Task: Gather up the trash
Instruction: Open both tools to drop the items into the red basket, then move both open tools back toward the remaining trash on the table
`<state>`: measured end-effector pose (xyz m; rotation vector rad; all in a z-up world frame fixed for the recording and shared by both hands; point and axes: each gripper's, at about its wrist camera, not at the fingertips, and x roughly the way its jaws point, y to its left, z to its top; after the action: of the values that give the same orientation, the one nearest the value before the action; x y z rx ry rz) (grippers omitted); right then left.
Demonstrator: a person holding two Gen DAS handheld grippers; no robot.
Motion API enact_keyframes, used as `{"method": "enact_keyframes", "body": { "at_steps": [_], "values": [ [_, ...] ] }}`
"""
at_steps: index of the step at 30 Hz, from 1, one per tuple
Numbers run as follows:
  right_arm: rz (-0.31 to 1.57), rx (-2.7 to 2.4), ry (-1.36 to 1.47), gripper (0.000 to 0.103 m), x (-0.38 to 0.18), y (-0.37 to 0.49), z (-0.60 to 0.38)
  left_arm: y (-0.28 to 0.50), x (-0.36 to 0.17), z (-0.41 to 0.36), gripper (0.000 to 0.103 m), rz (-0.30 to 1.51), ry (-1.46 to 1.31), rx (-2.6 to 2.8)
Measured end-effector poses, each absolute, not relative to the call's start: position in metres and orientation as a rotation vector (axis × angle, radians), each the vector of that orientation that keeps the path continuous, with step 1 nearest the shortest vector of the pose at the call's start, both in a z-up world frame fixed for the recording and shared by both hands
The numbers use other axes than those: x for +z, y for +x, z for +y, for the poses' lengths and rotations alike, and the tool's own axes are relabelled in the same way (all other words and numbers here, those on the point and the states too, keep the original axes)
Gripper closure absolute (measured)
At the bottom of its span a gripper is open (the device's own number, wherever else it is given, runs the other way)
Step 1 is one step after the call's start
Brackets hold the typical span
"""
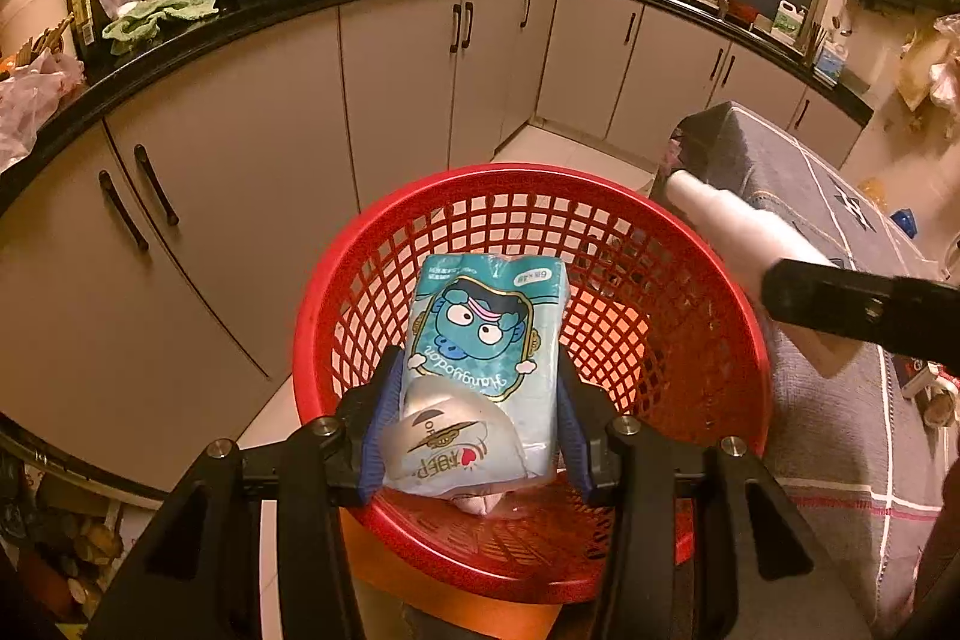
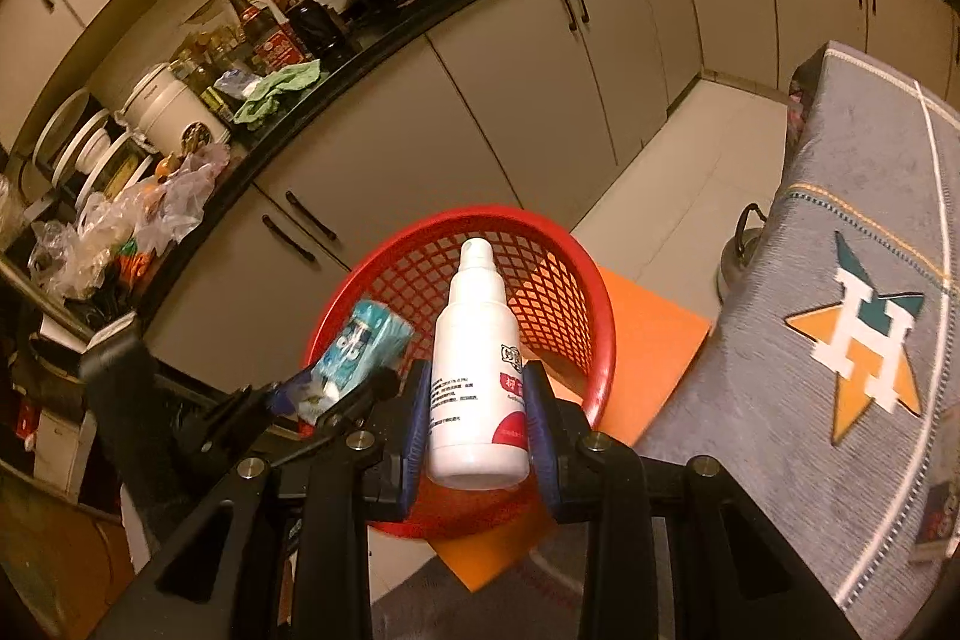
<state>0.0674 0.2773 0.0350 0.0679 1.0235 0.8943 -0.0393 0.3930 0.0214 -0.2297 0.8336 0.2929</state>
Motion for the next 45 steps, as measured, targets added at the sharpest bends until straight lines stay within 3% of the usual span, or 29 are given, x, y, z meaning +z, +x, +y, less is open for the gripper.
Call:
{"method": "enact_keyframes", "body": {
  "at_steps": [7, 11, 15, 45],
  "values": [
    [1.051, 0.886, 0.09, 0.068, 0.026, 0.077, 0.282, -0.038, 0.022, 0.391, 0.057, 0.833, -0.223, 0.288],
    [1.047, 0.892, 0.09, 0.068, 0.028, 0.076, 0.281, -0.037, 0.024, 0.392, 0.042, 0.825, -0.226, 0.287],
    [1.036, 0.898, 0.101, 0.067, 0.033, 0.074, 0.274, -0.035, 0.025, 0.391, 0.039, 0.828, -0.224, 0.293],
    [1.009, 0.877, 0.16, 0.06, 0.036, 0.007, 0.164, -0.087, 0.066, 0.31, 0.035, 0.752, -0.088, 0.281]
  ]
}}
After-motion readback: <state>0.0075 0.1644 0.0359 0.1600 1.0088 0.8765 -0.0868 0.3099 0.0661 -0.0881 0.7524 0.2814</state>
